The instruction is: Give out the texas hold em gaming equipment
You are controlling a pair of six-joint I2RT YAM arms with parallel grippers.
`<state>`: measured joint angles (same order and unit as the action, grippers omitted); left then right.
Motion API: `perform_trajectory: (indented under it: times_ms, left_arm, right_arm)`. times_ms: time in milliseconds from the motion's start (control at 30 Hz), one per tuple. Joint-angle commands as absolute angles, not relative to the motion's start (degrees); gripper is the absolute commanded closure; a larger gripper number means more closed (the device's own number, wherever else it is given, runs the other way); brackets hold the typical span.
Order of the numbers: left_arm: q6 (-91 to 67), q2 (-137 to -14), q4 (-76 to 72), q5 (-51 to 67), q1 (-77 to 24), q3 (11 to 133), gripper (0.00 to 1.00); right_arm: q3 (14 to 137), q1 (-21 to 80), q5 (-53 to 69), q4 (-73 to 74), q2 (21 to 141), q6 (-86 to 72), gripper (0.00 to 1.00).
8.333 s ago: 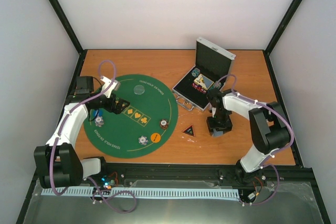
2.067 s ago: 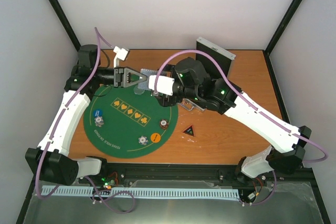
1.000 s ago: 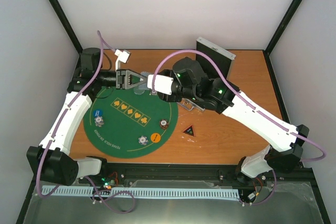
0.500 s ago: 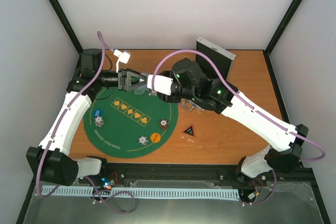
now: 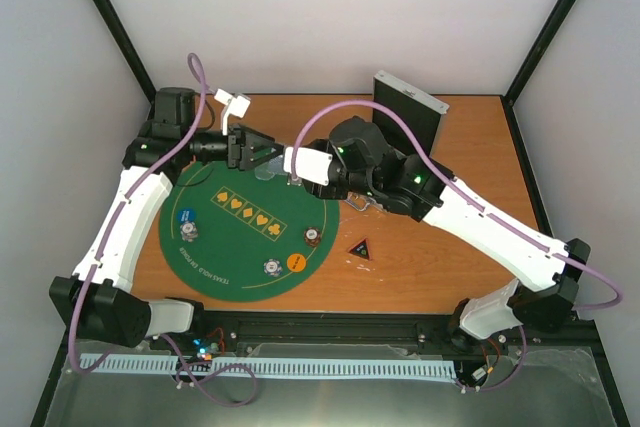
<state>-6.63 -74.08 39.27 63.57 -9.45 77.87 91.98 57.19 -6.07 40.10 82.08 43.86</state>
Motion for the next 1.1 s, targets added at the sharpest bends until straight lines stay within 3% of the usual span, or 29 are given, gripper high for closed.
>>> perform_trajectory:
  times_ms: [0, 233, 367, 600, 1067]
  left_arm:
    - [-3.88, -73.84, 41.95, 61.13, -9.58, 79.94, 0.20]
    - [-3.68, -72.29, 41.01, 61.15, -9.58, 79.06, 0.19]
    - [-3.77, -72.04, 38.65, 60.48, -9.74, 78.99, 0.11]
    - [-2.53, -73.08, 38.19, 60.70, -14.41, 77.65, 0.04]
    - [-4.59, -71.48, 38.29, 56.09, -11.47, 76.26, 0.13]
  right_arm:
    - [91.11, 57.22, -7.12, 38.67, 79.36, 43.42, 0.49]
    - [90.41, 57.04, -6.68, 38.21, 78.99, 43.51, 0.49]
    - [90.72, 57.00, -5.68, 37.96, 79.71, 43.19, 0.49]
    - [91.33, 57.06, -4.97, 37.35, 81.10, 43.35, 0.49]
    - [89.09, 57.04, -6.93, 37.15, 78.52, 42.71, 0.48]
